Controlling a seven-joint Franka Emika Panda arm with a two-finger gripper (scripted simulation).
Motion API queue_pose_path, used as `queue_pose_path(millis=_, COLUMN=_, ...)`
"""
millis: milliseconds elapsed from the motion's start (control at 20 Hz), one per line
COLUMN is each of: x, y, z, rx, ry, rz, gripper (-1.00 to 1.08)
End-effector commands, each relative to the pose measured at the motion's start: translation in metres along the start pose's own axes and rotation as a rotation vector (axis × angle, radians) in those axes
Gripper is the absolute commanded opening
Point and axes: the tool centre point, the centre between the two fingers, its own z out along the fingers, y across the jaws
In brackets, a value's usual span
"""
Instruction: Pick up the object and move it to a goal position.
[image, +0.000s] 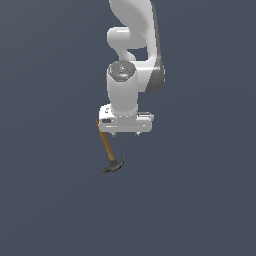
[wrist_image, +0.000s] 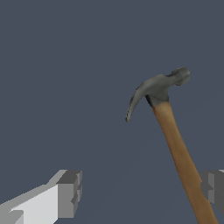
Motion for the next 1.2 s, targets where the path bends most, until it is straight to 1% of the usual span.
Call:
queue_pose_path(millis=0, x=-0.002, y=0.006, z=0.006, rx=-0.001, ry=0.002, rz=-0.014, gripper=1.0)
queue_pose_path(millis=300, x=-0.011, y=0.029, z=0.029, rx=-0.007, ry=0.01, rz=-0.072, gripper=1.0)
queue_pose_path(millis=750, x=-0.035, y=0.07, z=0.072, rx=-0.021, ry=0.025, rz=-0.188, gripper=1.0)
queue_pose_path(millis=1150, x=-0.048, y=0.088, z=0.091, rx=-0.027, ry=0.031, rz=-0.242, gripper=1.0)
